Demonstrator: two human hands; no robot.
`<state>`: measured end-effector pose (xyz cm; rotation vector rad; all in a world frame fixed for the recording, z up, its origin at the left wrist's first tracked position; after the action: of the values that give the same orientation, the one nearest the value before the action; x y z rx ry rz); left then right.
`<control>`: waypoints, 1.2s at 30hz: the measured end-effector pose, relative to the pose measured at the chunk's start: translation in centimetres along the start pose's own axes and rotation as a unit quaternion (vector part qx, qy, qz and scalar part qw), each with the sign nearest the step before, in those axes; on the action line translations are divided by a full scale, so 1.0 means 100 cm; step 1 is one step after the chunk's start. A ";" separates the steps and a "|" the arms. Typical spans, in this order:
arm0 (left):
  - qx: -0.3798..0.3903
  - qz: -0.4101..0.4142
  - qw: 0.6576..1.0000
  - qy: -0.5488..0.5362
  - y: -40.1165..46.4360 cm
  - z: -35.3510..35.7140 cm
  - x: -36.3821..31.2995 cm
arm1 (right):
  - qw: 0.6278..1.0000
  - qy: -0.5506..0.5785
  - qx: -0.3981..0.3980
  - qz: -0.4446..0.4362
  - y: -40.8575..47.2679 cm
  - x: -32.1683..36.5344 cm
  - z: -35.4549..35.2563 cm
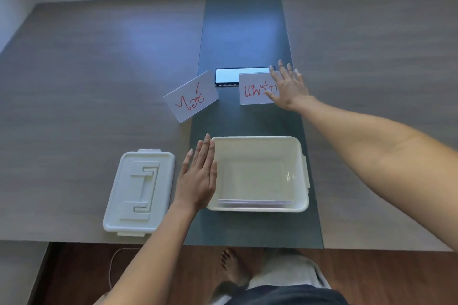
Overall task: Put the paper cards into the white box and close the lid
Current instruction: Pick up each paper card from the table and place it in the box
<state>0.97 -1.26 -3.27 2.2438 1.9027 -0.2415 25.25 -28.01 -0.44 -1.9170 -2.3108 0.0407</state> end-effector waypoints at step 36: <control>0.013 0.000 0.999 0.046 0.001 0.000 0.000 | 0.984 0.113 -0.134 0.036 -0.067 0.001 -0.089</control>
<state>1.11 -1.31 -3.27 2.3103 1.9552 -0.1667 19.78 -29.79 9.13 -2.0009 -2.1872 -0.4791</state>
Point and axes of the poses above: each hand's wrist, its own y-axis towards the middle knuckle, its own z-axis out of the palm, x = y × z, the point moved 4 cm from there along y, towards the middle knuckle
